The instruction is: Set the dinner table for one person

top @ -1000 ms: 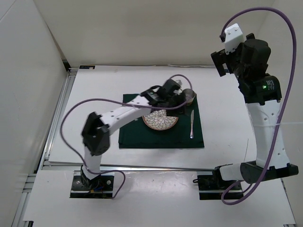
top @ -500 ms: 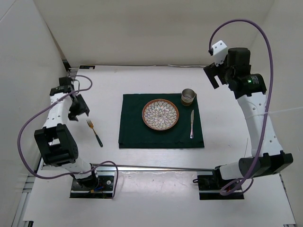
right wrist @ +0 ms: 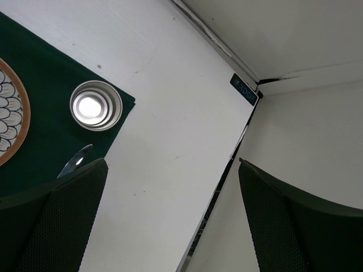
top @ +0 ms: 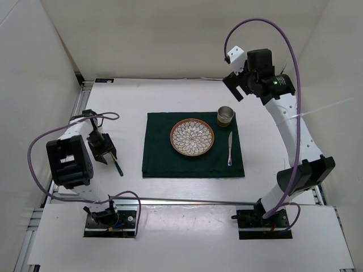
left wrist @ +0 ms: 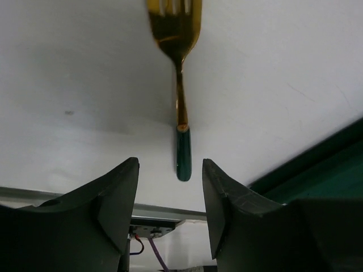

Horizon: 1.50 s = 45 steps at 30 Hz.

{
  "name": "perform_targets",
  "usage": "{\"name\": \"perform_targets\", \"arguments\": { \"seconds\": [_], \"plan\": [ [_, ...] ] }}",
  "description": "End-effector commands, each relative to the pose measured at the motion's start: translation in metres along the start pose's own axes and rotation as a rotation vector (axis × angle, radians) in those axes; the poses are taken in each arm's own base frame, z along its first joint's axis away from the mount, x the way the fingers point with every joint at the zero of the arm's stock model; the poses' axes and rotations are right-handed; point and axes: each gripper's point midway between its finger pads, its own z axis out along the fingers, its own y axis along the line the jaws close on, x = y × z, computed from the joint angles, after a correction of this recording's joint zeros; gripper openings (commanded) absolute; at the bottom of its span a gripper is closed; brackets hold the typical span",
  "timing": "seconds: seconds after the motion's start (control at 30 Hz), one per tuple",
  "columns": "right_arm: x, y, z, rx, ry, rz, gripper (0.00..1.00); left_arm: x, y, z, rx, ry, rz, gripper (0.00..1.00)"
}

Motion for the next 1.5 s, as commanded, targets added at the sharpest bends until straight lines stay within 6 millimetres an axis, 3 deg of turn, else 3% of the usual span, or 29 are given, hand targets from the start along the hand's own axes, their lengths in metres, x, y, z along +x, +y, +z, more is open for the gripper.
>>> {"name": "perform_targets", "arguments": {
  "seconds": [0.0, 0.17, 0.3, 0.33, 0.37, 0.43, 0.47, 0.53, 0.57, 0.6, 0.63, 0.7, 0.8, 0.9, 0.97, 1.1, 1.17, 1.27, 1.47],
  "plan": [
    [-0.023, -0.015, -0.01, 0.029, -0.062, 0.0, 1.0, -0.006, -0.014, 0.009, 0.035, 0.007, 0.013, 0.59],
    [-0.04, -0.02, -0.016, 0.032, -0.102, 0.0, 1.0, -0.01, -0.029, 0.027, -0.003, 0.052, 0.055, 0.6],
    [-0.046, -0.023, -0.021, 0.035, -0.125, 0.003, 1.0, -0.007, -0.021, 0.04, -0.064, 0.097, 0.06, 0.58],
    [-0.047, -0.024, -0.026, 0.041, -0.134, 0.005, 1.0, -0.005, -0.02, 0.043, -0.069, 0.11, 0.059, 0.36],
    [-0.051, -0.028, -0.033, 0.05, -0.149, 0.007, 1.0, -0.005, -0.02, 0.043, -0.069, 0.11, 0.059, 0.25],
    [-0.051, -0.032, -0.038, 0.068, -0.152, 0.01, 1.0, -0.005, -0.018, 0.046, -0.082, 0.117, 0.059, 0.1],
    [-0.051, -0.032, -0.039, 0.069, -0.152, 0.0, 1.0, -0.009, -0.019, 0.04, -0.08, 0.113, 0.069, 0.1],
    [-0.038, -0.03, -0.035, 0.08, -0.115, -0.016, 1.0, -0.022, -0.023, 0.027, -0.074, 0.056, 0.084, 0.1],
    [-0.026, -0.026, -0.028, 0.067, -0.077, -0.017, 1.0, -0.038, -0.031, 0.008, -0.05, -0.015, 0.098, 0.1],
    [-0.009, -0.008, -0.015, 0.012, -0.025, 0.017, 1.0, -0.047, -0.037, -0.005, -0.025, -0.06, 0.11, 0.1],
    [0.01, -0.006, -0.008, -0.02, 0.017, 0.072, 1.0, -0.055, -0.05, -0.017, 0.014, -0.108, 0.143, 0.1],
    [0.052, 0.035, 0.004, -0.178, 0.13, 0.138, 1.0, -0.072, -0.079, -0.054, 0.087, -0.224, 0.214, 0.1],
    [0.083, 0.052, 0.013, -0.207, 0.23, 0.119, 1.0, -0.068, -0.131, -0.087, 0.199, -0.309, 0.342, 0.1],
    [0.122, 0.057, 0.018, -0.236, 0.339, 0.172, 1.0, -0.047, -0.17, -0.092, 0.261, -0.303, 0.436, 0.1],
    [0.131, 0.056, 0.019, -0.237, 0.348, 0.179, 1.0, -0.035, -0.192, -0.092, 0.287, -0.31, 0.477, 0.1],
    [0.155, 0.038, 0.019, -0.173, 0.404, 0.182, 1.0, -0.01, -0.225, -0.073, 0.333, -0.235, 0.511, 0.1],
    [0.151, 0.033, 0.016, -0.154, 0.394, 0.172, 1.0, 0.007, -0.238, -0.061, 0.331, -0.199, 0.549, 0.1],
    [0.15, 0.029, 0.012, -0.14, 0.388, 0.161, 1.0, 0.026, -0.247, -0.038, 0.322, -0.142, 0.584, 0.1],
    [0.143, 0.023, 0.0, -0.117, 0.351, 0.155, 1.0, 0.034, -0.235, -0.001, 0.256, -0.089, 0.548, 0.1]
  ]
}}
